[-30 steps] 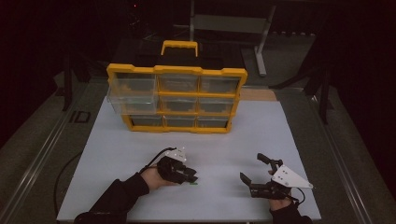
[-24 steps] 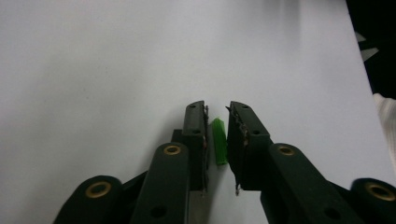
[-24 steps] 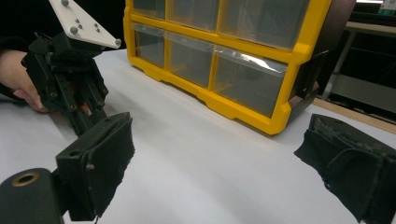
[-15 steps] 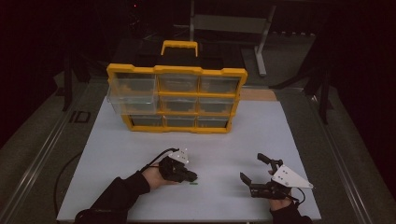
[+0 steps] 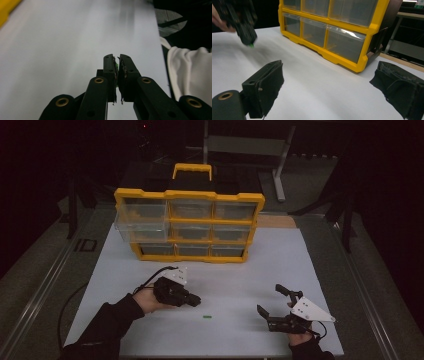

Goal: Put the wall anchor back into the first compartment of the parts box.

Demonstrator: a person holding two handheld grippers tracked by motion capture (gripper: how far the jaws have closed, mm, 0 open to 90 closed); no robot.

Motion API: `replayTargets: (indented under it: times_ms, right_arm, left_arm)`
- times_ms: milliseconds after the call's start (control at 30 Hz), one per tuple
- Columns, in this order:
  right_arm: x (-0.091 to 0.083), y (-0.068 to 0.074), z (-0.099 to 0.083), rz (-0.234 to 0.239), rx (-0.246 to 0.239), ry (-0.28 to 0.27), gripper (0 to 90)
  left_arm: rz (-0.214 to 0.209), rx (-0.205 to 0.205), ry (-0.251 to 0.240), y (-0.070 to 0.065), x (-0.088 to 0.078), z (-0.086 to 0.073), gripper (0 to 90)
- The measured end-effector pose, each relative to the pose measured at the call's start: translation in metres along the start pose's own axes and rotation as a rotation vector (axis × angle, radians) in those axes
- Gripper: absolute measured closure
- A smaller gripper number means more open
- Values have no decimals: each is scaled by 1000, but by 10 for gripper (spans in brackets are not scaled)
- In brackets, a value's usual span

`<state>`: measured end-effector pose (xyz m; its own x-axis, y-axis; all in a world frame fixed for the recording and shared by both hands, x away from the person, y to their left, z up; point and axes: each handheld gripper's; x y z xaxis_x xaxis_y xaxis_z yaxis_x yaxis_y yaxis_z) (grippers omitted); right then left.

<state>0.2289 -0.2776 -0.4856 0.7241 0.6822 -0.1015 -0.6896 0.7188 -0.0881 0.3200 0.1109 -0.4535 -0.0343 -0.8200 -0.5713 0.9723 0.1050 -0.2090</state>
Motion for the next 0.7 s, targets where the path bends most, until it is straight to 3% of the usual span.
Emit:
replayTargets:
  times_ms: [33, 233, 367, 400, 433, 533, 567, 700]
  right_arm:
    - [0, 0, 0, 0, -1, 0, 81]
    - [0, 0, 0, -2, 2, 0, 81]
    - [1, 0, 0, -2, 1, 1, 81]
    - [1, 0, 0, -2, 2, 1, 81]
    - [1, 0, 0, -2, 2, 1, 81]
    - [1, 0, 0, -2, 2, -1, 81]
    - [1, 0, 0, -3, 1, 0, 81]
    - [1, 0, 0, -2, 1, 2, 81]
  left_arm:
    - [10, 5, -4, -1, -13, 5, 833]
    - [36, 34, -29, -7, -42, 15, 833]
    - [60, 53, -64, -14, -73, 28, 833]
    - [60, 53, -64, -14, -73, 28, 833]
    - [64, 66, -76, -17, -86, 34, 832]
    - [72, 80, -91, -20, -99, 40, 833]
    - [86, 94, -102, -22, -112, 48, 833]
    - [91, 106, -115, -25, -131, 60, 833]
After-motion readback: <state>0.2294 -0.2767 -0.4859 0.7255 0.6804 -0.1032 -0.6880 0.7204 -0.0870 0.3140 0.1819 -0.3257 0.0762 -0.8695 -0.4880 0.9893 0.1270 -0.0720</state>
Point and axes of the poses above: each handheld gripper's, and its own axes: x roughly forward along the jaws, z roughly out of its top, y roughly to its left, and after that the axes turned 6 degrees about -y, right-handed
